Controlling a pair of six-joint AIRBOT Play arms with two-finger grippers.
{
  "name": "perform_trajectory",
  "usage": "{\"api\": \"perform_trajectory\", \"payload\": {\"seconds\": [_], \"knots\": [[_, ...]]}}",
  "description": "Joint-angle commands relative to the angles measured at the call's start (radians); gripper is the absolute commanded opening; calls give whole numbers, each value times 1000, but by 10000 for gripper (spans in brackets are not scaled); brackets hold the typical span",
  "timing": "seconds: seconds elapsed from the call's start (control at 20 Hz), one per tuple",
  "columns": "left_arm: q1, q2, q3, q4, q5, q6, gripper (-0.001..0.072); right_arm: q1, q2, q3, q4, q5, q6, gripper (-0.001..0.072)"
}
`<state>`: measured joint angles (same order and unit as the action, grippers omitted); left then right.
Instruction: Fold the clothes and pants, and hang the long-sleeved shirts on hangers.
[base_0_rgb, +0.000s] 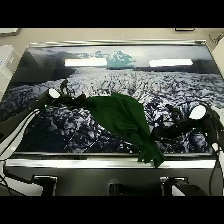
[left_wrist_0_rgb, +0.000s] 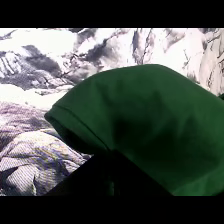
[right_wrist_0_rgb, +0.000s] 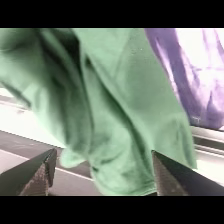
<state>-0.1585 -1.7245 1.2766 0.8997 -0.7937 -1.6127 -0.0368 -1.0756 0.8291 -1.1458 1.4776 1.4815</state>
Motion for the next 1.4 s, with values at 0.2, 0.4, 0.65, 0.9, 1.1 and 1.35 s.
{"api": "perform_trajectory", "payload": {"seconds": [0.2, 0.4, 0.65, 0.9, 1.1, 1.35], "knots": [[-1, 6, 1, 1, -50, 36, 25, 304, 7, -142, 26, -180, 140, 702], [-1, 17, 1, 1, -63, 36, 25, 374, -80, -171, 23, -228, 161, 430], [25, 183, 38, 2, -11, 166, 25, 370, -18, 103, -294, -165, 237, 46], [104, 556, 264, 1, 190, 176, 24, 370, 50, 792, -761, -164, 288, 46], [55, 871, 349, 1, 300, 177, 25, 371, 117, 1111, -626, -260, 285, 46], [-36, 1077, 348, 61, 295, 177, 24, 371, 220, 1122, -433, -272, 158, 47]]}}
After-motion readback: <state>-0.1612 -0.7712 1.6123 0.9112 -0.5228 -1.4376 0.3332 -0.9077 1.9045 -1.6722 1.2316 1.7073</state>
